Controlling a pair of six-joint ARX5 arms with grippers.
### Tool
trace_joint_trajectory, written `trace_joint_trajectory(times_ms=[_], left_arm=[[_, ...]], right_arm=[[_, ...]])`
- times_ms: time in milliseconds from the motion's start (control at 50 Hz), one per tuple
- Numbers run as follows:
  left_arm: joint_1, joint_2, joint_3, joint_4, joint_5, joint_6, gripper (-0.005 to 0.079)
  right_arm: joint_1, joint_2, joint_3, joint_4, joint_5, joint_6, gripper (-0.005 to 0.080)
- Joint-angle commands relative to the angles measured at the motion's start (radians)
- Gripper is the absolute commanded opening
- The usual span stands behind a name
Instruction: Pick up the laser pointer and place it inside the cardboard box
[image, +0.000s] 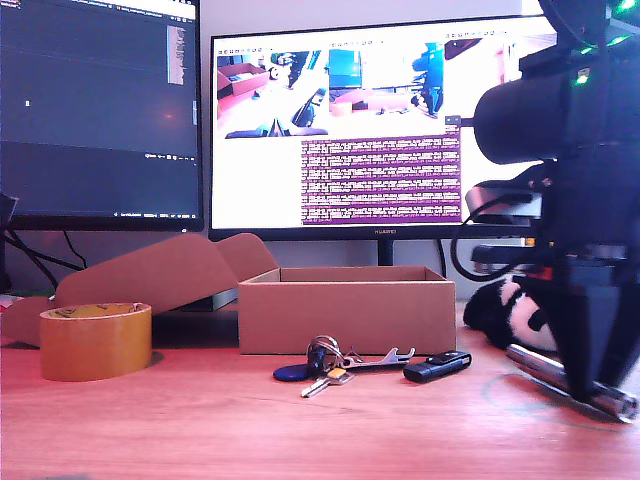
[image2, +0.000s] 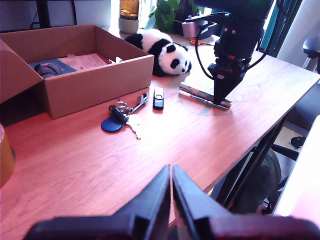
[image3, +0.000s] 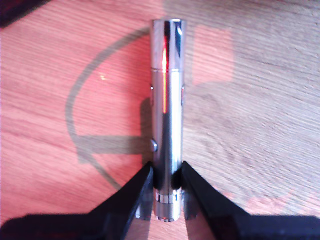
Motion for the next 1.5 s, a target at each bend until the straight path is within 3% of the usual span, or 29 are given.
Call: trace_joint_trajectory(times_ms=[0,460,880,1100,1480], left_arm=[[-0.001,0.004,-0.009,0.008,-0.002,0.005,-0.0019],[-0.001,0.004,-0.009,0.008,-0.006,0.011,-0.0019],[-0.001,0.004,-0.009,0.009,-0.028,0.011,-0.0019],[-0.001,0.004,-0.009,0.009,-0.028,0.011,-0.0019],[-0.001,0.004,-0.009,0.008,-0.044,0.011,-0.0019]], right_arm=[[0.005,-0.027,-0.003,-0.008,-0.009,-0.002,-0.0012],[0.011,-0.153,0.085,0.006,-0.088,-0.003,-0.0012],[0.048,-0.140,0.103,0.308,-0.087,-0.004,-0.0012],[0.048,-0.039,0.192,0.375,-0.087,-0.035,-0.0012],[0.042,0.223,0.509,0.301,-0.076,-0.060,-0.0012]])
